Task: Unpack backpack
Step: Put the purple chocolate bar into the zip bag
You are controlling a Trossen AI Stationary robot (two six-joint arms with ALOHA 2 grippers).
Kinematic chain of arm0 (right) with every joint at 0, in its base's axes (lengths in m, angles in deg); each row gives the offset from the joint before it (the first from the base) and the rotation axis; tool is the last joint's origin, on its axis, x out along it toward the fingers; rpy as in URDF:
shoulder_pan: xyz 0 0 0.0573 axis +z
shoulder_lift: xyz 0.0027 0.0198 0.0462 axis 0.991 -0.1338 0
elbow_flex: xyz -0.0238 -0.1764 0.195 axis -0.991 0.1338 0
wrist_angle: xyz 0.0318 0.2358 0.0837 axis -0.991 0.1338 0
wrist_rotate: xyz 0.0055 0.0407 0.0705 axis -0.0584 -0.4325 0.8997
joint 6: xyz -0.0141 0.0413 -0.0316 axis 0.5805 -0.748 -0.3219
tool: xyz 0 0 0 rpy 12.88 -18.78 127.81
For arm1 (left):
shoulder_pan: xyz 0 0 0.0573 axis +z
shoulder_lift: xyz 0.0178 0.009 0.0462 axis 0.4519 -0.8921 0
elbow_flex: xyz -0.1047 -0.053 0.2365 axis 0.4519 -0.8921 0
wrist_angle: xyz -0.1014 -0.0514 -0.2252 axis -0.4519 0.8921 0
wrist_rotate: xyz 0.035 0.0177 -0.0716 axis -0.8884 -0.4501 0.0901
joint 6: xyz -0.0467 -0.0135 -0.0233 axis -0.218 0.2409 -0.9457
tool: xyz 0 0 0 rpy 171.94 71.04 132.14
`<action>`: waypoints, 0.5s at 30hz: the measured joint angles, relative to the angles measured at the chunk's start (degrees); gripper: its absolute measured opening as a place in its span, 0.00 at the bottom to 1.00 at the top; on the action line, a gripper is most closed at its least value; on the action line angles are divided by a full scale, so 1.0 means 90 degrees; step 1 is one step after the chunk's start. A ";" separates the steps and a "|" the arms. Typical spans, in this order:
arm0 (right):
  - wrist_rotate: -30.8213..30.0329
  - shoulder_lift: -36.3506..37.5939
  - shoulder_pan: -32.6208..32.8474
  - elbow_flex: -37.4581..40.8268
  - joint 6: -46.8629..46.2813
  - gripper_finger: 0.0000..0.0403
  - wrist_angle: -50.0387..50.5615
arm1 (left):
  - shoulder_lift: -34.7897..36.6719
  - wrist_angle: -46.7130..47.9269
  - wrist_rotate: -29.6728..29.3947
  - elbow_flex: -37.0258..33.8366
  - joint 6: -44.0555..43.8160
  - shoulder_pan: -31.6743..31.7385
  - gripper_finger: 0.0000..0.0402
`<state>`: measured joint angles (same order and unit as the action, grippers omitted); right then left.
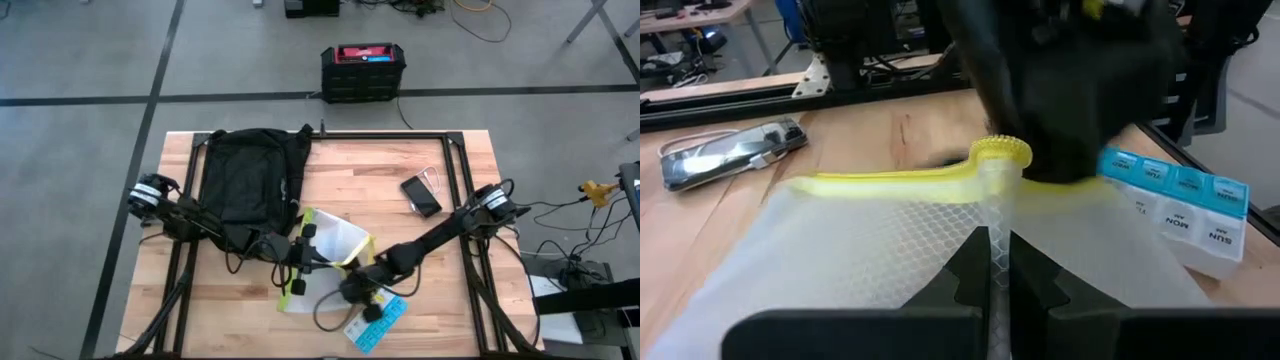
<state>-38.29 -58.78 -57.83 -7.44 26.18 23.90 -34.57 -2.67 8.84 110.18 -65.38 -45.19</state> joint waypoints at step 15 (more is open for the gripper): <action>-0.1587 0.0839 0.0184 -0.0672 -0.0580 0.00 0.3520 | 0.0005 -0.0055 -0.0039 -0.0022 -0.0155 0.0004 0.00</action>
<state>-52.58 -51.24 -56.18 -13.49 20.96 55.58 -34.52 -3.16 8.49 109.98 -66.77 -45.15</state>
